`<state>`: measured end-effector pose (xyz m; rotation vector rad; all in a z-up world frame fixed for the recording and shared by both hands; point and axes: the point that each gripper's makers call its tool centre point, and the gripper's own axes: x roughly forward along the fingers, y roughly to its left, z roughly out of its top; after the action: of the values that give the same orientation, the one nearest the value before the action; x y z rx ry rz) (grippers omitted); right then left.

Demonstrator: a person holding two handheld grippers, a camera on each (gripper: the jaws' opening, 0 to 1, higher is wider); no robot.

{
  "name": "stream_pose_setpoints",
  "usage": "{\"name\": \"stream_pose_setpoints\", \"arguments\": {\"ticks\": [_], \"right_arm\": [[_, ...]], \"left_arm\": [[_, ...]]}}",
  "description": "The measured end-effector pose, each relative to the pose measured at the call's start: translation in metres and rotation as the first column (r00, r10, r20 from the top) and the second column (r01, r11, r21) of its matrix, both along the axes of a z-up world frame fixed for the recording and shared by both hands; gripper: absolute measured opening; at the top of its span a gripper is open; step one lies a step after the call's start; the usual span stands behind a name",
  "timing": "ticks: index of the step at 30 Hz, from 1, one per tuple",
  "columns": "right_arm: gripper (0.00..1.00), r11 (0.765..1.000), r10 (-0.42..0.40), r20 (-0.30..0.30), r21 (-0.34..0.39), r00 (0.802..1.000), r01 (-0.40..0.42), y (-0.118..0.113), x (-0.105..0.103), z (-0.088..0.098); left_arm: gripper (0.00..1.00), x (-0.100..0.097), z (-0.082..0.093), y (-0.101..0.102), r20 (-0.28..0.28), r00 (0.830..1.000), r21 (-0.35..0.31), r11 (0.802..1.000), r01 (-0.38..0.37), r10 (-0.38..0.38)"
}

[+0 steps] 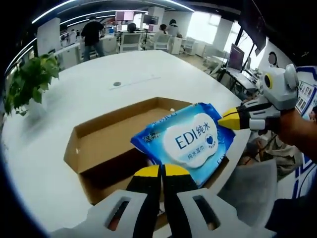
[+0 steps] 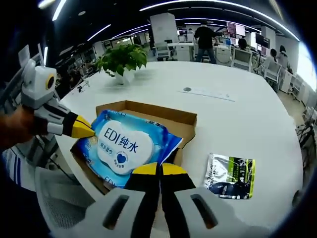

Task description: Operate the shoe box by opening the lid, removing the specified soft item, and placing it in the target area until the item is outside and the box remains undamaged.

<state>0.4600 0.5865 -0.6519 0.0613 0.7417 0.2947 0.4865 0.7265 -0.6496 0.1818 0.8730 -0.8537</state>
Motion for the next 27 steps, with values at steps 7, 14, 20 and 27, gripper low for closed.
{"name": "stream_pose_setpoints", "arguments": {"ticks": [7,14,20,27], "right_arm": [[0.0,1.0,-0.026,-0.001,-0.006,1.0,0.026,-0.023,-0.003,0.0],[0.0,0.998,-0.055,-0.005,-0.001,0.998,0.055,-0.044,-0.007,-0.005],[0.0,0.997,-0.073,-0.006,-0.002,0.997,0.073,-0.06,-0.013,-0.003],[0.0,0.995,-0.102,-0.003,-0.012,0.995,0.102,-0.086,-0.018,0.0]], "left_arm": [[0.0,-0.007,0.0,-0.023,0.002,0.999,0.001,0.999,0.038,-0.038],[0.0,-0.012,-0.001,-0.043,-0.004,0.998,0.004,0.998,0.064,-0.064],[0.0,-0.013,0.001,-0.061,0.001,0.996,0.005,0.996,0.087,-0.087],[0.0,-0.02,0.003,-0.087,-0.001,0.992,-0.005,0.992,0.124,-0.125]]}}
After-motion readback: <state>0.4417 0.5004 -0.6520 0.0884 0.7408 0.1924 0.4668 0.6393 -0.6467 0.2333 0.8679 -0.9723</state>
